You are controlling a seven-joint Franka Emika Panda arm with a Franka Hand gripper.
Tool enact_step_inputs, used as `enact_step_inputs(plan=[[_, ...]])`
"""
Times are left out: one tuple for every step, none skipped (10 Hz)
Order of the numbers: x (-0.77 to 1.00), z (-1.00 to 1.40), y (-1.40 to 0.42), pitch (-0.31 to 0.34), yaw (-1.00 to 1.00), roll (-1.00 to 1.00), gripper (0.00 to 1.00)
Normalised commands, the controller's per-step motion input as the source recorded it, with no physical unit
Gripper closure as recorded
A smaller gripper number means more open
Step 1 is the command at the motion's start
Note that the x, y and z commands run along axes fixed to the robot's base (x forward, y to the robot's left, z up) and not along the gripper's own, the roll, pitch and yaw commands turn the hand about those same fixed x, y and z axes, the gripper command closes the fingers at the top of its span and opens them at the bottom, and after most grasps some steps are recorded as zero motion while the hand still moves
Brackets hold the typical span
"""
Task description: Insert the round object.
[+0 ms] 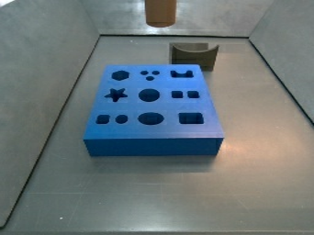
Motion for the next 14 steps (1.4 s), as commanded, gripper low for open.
enact_step_inputs(plan=[[-0.04, -1.0, -0.02, 0.0, 0.0, 0.02, 1.0], [-0.04, -1.0, -0.01, 0.0, 0.0, 0.01, 1.0], [-0.04, -1.0, 0.0, 0.0, 0.0, 0.01, 1.0], [-0.02, -1.0, 0.03, 0.0, 0.0, 0.01, 1.0], [-0.03, -1.0, 0.32, 0.0, 0.0, 0.02, 1.0], [-0.01, -1.0, 0.43, 0.0, 0.0, 0.02, 1.0], [-0.02, -1.0, 0.46, 0.0, -0.02, 0.03, 1.0], [-0.01, -1.0, 0.45, 0.0, -0.01, 0.01, 1.0], [-0.15, -1.0, 0.03, 0.0, 0.0, 0.0, 1.0], [0.0, -1.0, 0.0, 0.097, 0.02, 0.0, 1.0], [0.0, -1.0, -0.03, 0.091, 0.01, 0.0, 1.0], [0.05, -0.73, 0.0, 0.113, 0.0, 0.0, 1.0], [0.06, -0.57, 0.0, 0.139, 0.0, 0.0, 1.0], [0.16, -0.18, 0.0, 0.171, 0.0, -0.01, 1.0]])
